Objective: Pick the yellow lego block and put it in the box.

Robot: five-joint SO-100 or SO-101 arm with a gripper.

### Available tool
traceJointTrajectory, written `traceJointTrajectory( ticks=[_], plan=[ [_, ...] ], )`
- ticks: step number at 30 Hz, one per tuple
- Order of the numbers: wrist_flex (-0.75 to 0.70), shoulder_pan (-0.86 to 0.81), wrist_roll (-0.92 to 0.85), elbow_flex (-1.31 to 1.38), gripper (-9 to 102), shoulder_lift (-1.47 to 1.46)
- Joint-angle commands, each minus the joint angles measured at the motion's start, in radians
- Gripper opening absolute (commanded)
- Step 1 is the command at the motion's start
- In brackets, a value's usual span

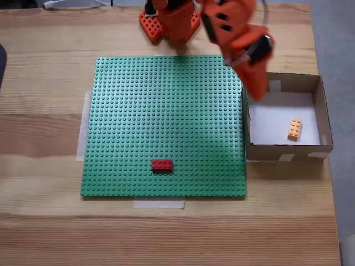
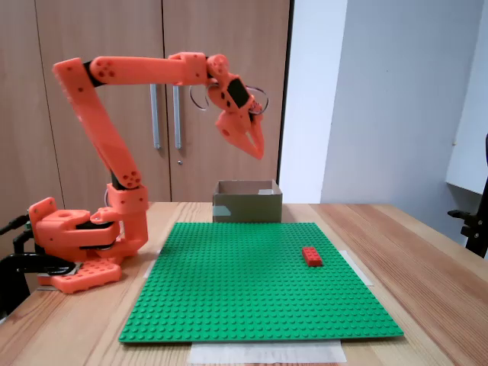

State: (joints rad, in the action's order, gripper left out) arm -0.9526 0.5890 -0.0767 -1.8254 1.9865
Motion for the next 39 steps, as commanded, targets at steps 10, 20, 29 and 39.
traceJointTrajectory(
  ticks=[10,20,29,39],
  plan=[
    [0.064,-0.396,0.083,-0.195,-1,0.477],
    [0.187,-0.604,0.141,-0.546,-1,0.735],
    [0.235,-0.595,0.077,-0.92,-1,1.005],
    [0.176,-0.606,0.048,-1.224,-1,1.276]
  ],
)
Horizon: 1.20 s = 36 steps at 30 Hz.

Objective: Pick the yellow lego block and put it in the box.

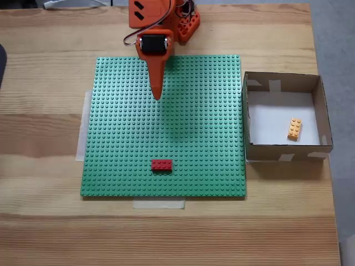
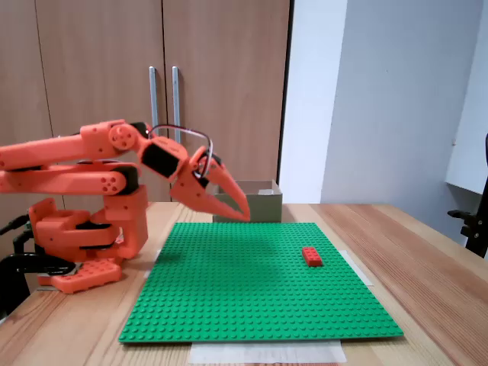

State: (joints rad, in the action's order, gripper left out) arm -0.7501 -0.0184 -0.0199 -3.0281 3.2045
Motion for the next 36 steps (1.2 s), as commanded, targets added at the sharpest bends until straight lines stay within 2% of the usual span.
traceJointTrajectory(
  ticks=[1,7,12,36],
  plan=[
    [-0.029,0.003,-0.012,-0.034,-1,0.06],
    [0.009,-0.006,-0.057,-0.156,-1,0.06],
    [-0.031,0.014,-0.051,-0.16,-1,0.06],
    [-0.034,-0.005,-0.034,-0.158,-1,0.06]
  ],
)
